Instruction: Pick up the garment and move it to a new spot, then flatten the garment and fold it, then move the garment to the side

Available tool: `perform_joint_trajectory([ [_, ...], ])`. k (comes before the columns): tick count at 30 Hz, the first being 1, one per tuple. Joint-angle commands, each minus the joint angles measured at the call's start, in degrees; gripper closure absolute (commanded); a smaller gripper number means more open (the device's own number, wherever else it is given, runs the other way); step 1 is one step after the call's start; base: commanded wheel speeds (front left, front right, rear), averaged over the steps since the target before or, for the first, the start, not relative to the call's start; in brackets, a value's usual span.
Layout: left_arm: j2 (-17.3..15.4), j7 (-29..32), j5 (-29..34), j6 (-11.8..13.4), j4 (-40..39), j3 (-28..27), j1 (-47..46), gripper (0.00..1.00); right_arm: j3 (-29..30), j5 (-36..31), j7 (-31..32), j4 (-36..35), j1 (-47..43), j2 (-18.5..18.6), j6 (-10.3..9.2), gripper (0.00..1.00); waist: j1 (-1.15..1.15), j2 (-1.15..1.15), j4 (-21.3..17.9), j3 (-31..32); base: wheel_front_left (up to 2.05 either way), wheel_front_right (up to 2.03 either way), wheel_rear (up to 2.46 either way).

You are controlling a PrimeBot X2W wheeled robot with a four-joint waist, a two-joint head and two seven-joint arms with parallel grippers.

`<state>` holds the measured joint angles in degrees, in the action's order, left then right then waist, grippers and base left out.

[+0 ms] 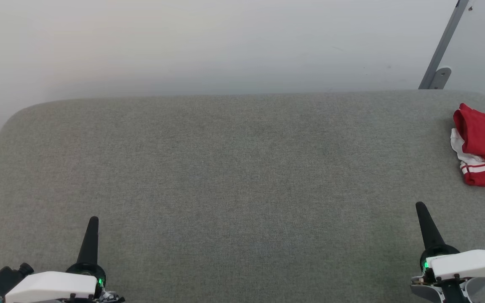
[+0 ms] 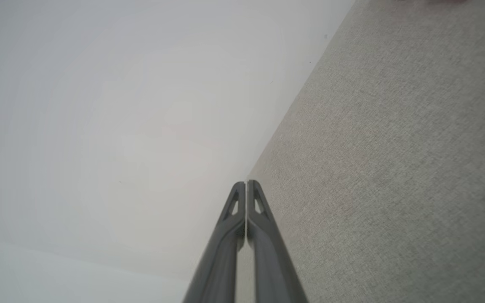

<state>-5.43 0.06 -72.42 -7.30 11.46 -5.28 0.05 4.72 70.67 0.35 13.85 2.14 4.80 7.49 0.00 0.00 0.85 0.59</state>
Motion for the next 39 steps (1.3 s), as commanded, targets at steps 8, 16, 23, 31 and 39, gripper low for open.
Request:
perform_joint_trajectory([
  [8, 0.3, 1.4, -4.6, -0.2, 0.2, -0.4, -2.4, 1.0, 0.5, 4.7, 1.3, -0.2, 1.7, -0.4, 0.01, 1.0, 0.0, 0.0, -0.1, -0.1, 0.0, 0.0, 0.0],
  [16, 0.8, 2.4, -7.8, -0.2, 0.7, -0.6, -3.3, 1.0, 0.8, 8.3, 2.4, -0.1, 2.3, -0.7, 0.0, 1.0, 0.0, 0.0, -0.3, -0.2, 0.0, 0.0, 0.0],
  [23, 1.0, 3.2, -10.1, -0.3, 1.1, -0.7, -3.9, 1.0, 1.0, 10.7, 3.2, 0.0, 2.6, -1.0, 0.0, 1.0, 0.0, 0.0, -0.4, -0.3, 0.0, 0.0, 0.0],
  [31, 1.5, 4.1, -13.0, -0.3, 1.5, -0.8, -4.8, 1.0, 1.3, 13.9, 4.2, 0.0, 3.2, -1.3, 0.0, 1.0, 0.0, 0.0, -0.5, -0.4, 0.0, 0.0, 0.0],
  [39, 1.9, 5.1, -15.9, -0.3, 2.0, -1.0, -5.5, 1.0, 1.6, 16.9, 5.0, 0.1, 3.6, -1.6, 0.0, 1.0, 0.0, 0.0, -0.6, -0.6, 0.0, 0.0, 0.0],
])
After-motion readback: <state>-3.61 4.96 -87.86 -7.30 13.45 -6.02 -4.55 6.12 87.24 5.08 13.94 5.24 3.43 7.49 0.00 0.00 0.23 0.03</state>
